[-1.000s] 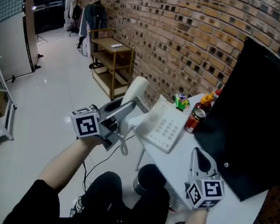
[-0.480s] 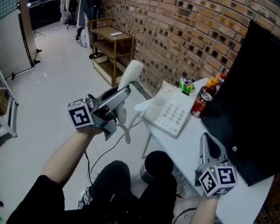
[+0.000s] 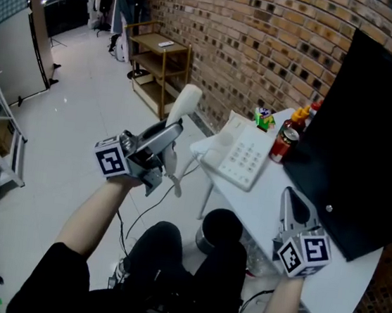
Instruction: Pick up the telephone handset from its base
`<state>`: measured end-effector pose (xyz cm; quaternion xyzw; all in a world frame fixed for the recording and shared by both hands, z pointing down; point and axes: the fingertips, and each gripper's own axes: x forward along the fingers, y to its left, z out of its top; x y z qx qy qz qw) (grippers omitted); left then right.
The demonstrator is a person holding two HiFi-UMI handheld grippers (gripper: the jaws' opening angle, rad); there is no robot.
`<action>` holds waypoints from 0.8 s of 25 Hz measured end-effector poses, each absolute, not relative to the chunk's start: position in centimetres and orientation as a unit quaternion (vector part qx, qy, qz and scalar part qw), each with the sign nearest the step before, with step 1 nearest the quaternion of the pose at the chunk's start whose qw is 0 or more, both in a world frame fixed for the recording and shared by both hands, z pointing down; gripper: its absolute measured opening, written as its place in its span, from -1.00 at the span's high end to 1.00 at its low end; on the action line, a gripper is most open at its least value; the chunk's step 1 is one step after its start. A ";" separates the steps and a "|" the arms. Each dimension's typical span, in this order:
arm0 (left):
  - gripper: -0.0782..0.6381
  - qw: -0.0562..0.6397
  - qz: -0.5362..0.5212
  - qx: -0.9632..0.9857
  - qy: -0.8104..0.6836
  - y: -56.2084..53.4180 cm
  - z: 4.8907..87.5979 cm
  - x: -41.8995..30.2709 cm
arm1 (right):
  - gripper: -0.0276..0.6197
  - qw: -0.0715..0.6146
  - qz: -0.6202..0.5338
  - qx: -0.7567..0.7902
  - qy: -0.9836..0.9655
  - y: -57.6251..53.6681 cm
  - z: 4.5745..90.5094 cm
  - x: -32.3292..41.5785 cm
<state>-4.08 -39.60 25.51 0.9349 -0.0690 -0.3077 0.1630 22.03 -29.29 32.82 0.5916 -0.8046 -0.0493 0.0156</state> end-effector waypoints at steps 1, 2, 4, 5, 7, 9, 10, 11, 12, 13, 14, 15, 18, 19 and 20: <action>0.17 0.160 -0.305 0.936 -0.068 -39.5 25.5 -4.0 | 0.89 0.017 -0.052 0.591 -0.805 -29.3 32.8 22.0; 0.17 0.156 -0.302 0.938 -0.068 -39.4 25.6 -3.9 | 0.89 0.017 -0.054 0.591 -0.805 -29.3 32.8 22.0; 0.17 0.150 -0.297 0.941 -0.068 -39.2 25.6 -3.9 | 0.90 0.016 -0.054 0.591 -0.804 -29.2 32.8 21.9; 0.17 0.148 -0.294 0.942 -0.069 -39.1 25.6 -3.8 | 0.89 0.016 -0.054 0.592 -0.804 -29.2 32.8 22.0; 0.17 0.147 -0.290 0.943 -0.071 -39.1 25.6 -3.7 | 0.89 0.014 -0.053 0.592 -0.804 -29.1 32.7 22.0; 0.17 0.145 -0.286 0.944 -0.073 -39.2 25.5 -3.4 | 0.89 0.012 -0.053 0.592 -0.804 -29.0 32.7 22.0; 0.17 0.145 -0.285 0.945 -0.074 -39.2 25.5 -3.3 | 0.89 0.009 -0.052 0.592 -0.805 -29.0 32.7 22.0; 0.17 0.145 -0.284 0.945 -0.074 -39.2 25.5 -3.2 | 0.89 0.005 -0.051 0.591 -0.805 -29.0 32.7 22.0; 0.17 0.145 -0.282 0.946 -0.074 -39.2 25.5 -3.1 | 0.89 0.001 -0.050 0.591 -0.805 -29.1 32.6 22.0; 0.17 0.144 -0.279 0.946 -0.074 -39.2 25.5 -3.1 | 0.89 -0.001 -0.049 0.590 -0.806 -29.1 32.6 21.9; 0.17 0.143 -0.277 0.947 -0.075 -39.3 25.5 -3.1 | 0.89 -0.001 -0.050 0.589 -0.806 -29.1 32.7 21.8; 0.17 0.143 -0.275 0.948 -0.076 -39.2 25.5 -3.1 | 0.89 0.000 -0.051 0.589 -0.807 -29.0 32.6 21.8; 0.17 0.143 -0.275 0.947 -0.079 -39.2 25.4 -3.3 | 0.89 -0.002 -0.054 0.588 -0.807 -29.0 32.5 21.8; 0.17 0.143 -0.276 0.947 -0.079 -39.2 25.4 -3.3 | 0.89 -0.002 -0.054 0.588 -0.807 -29.0 32.5 21.8; 0.17 0.143 -0.277 0.947 -0.080 -39.2 25.5 -3.4 | 0.89 -0.002 -0.054 0.587 -0.808 -29.0 32.5 21.8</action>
